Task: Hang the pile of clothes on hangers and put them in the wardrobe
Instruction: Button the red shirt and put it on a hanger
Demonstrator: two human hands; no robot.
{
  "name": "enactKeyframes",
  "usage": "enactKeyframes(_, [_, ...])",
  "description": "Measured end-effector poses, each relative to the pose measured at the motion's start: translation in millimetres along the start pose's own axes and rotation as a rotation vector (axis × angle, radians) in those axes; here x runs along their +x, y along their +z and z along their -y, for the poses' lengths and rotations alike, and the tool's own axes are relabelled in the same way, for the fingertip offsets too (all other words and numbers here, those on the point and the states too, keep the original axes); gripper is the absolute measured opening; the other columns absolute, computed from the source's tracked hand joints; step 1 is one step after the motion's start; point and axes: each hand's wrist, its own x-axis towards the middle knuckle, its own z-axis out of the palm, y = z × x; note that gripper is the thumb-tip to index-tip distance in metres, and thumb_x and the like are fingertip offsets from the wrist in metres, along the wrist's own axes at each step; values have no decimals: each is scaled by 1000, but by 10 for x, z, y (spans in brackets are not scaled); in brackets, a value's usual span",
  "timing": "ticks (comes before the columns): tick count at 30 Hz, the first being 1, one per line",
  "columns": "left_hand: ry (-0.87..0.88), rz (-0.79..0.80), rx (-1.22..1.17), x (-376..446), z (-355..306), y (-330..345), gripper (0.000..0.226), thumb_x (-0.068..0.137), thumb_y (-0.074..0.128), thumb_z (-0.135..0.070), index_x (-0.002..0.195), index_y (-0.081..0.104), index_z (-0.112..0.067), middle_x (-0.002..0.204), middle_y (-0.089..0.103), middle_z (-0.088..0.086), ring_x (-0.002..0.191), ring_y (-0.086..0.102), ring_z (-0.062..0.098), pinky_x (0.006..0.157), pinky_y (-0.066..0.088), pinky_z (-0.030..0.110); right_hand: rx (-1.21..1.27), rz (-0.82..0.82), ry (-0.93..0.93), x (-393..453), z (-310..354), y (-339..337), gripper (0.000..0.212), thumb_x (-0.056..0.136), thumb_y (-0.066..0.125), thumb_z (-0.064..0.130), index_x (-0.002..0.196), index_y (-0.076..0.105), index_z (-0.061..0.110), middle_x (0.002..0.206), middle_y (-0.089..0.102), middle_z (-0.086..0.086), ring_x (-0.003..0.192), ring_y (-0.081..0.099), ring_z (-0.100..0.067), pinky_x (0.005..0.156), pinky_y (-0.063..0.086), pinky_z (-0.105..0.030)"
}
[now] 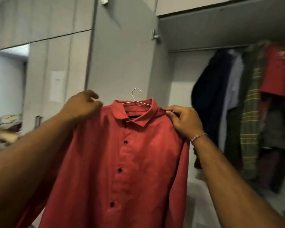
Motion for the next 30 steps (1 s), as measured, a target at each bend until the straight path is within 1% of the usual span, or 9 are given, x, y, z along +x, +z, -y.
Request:
enactKeyframes(2, [47,-17,5,164,-209,333,28,92,68,-32,119,68,-24,107,74,1,101,69,26,92,51,36,-132,-28,62,176,-367,-305,33,91,54,40,112,77,29,106,79,7,99,74,-23,87,58,-42])
enactKeyframes(6, [202,77,62,434,-777,991,31,92,66,-25,122,69,-21,115,74,5,107,67,28,90,49,33,-338,-6,150,595,-934,-812,26,95,60,25,114,76,30,110,78,3,104,71,-28,91,57,-42])
enactKeyframes(8, [318,83,120,624,-1113,1325,38,90,64,-32,126,67,-21,121,72,7,111,66,28,94,51,33,-420,0,177,841,-1213,-963,25,95,60,22,112,76,30,109,78,1,102,70,-29,89,57,-40])
enactKeyframes(10, [446,82,211,778,-1404,1606,50,83,57,-44,129,64,-25,125,68,5,117,63,28,99,51,39,-514,14,189,1082,-1436,-1059,27,94,58,22,111,77,29,109,78,-1,101,70,-32,88,58,-41])
enactKeyframes(14, [579,36,401,1089,-1948,2219,48,90,54,-44,136,57,-30,132,60,2,127,55,27,103,47,44,-661,3,204,1472,-1851,-1191,29,84,56,19,102,78,28,105,77,-2,93,70,-31,78,58,-37])
enactKeyframes(17, [621,4,469,1362,-2223,2656,44,90,53,-43,132,58,-29,131,60,3,126,54,27,104,44,45,-740,-28,212,1696,-2116,-1190,22,83,55,14,94,73,22,98,74,-8,86,67,-35,68,48,-33])
enactKeyframes(20, [631,9,456,1705,-2412,3091,42,91,52,-43,130,58,-27,129,60,2,124,55,25,103,44,45,-791,-58,194,1919,-2386,-1153,21,85,52,11,96,68,18,99,70,-12,87,65,-37,69,48,-35])
enactKeyframes(23, [649,3,403,2062,-2530,3527,43,93,50,-44,131,58,-26,129,59,2,123,55,24,103,45,46,-838,-88,187,2137,-2691,-1065,18,86,52,9,97,64,16,99,68,-13,88,64,-37,68,43,-34])
enactKeyframes(30, [721,9,352,2873,-2629,4304,48,93,51,-47,135,56,-26,133,58,5,127,53,28,106,43,48,-978,-236,140,2745,-3167,-765,21,87,53,11,99,68,18,94,69,-11,88,67,-38,66,45,-35])
